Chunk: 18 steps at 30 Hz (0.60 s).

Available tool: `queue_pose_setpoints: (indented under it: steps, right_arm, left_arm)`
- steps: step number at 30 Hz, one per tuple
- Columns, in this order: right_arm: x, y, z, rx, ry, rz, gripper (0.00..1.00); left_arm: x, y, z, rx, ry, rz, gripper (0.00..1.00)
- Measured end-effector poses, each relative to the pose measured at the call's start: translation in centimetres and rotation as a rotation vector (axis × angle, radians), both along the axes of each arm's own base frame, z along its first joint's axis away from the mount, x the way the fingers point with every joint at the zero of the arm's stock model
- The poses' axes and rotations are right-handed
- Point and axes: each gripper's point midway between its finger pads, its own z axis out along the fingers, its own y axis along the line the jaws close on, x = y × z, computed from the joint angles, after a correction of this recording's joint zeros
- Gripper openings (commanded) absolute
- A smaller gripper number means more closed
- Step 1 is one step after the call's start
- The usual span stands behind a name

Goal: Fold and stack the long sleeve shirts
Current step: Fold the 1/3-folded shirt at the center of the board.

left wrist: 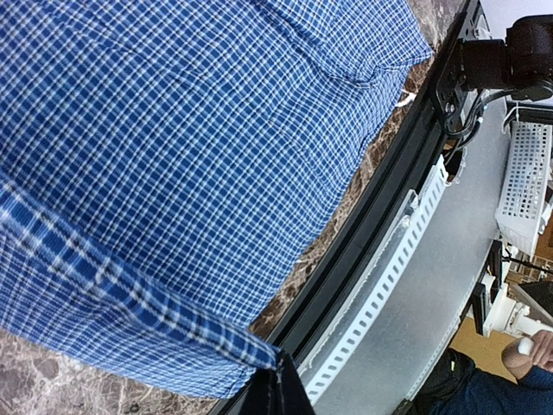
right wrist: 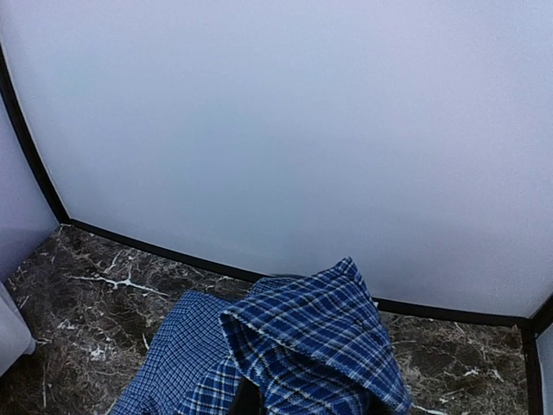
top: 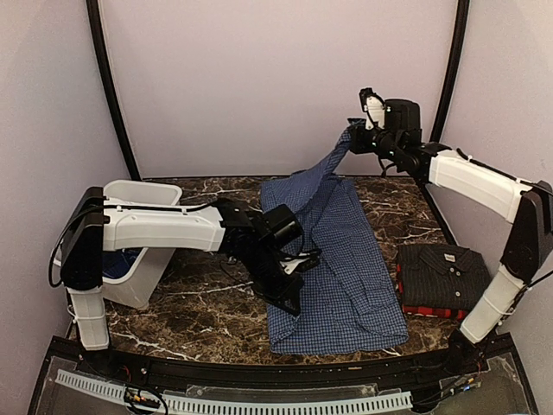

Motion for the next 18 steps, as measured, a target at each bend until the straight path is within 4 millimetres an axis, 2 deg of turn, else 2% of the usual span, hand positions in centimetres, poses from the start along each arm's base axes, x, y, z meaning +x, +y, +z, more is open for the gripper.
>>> queue_pose_setpoints:
  steps: [3, 7, 11, 18]
  right_arm:
    - [0.0, -2.1, -0.6, -0.007, 0.010, -0.044, 0.00]
    - [0.2, -3.8, -1.9, -0.013, 0.035, -0.080, 0.00]
    - [0.4, -4.7, -2.7, -0.018, 0.053, -0.098, 0.00]
    - [0.7, -5.6, -2.6, -0.013, 0.051, -0.112, 0.00]
  left_arm:
    - [-0.3, -0.8, -0.4, -0.012, 0.021, -0.033, 0.00]
    - [-0.5, -1.7, -0.5, -0.026, 0.044, -0.063, 0.00]
    - [-0.4, -3.0, -0.4, -0.053, 0.063, -0.087, 0.00]
    - [-0.7, -4.1, -0.9, -0.062, 0.094, -0.114, 0.00]
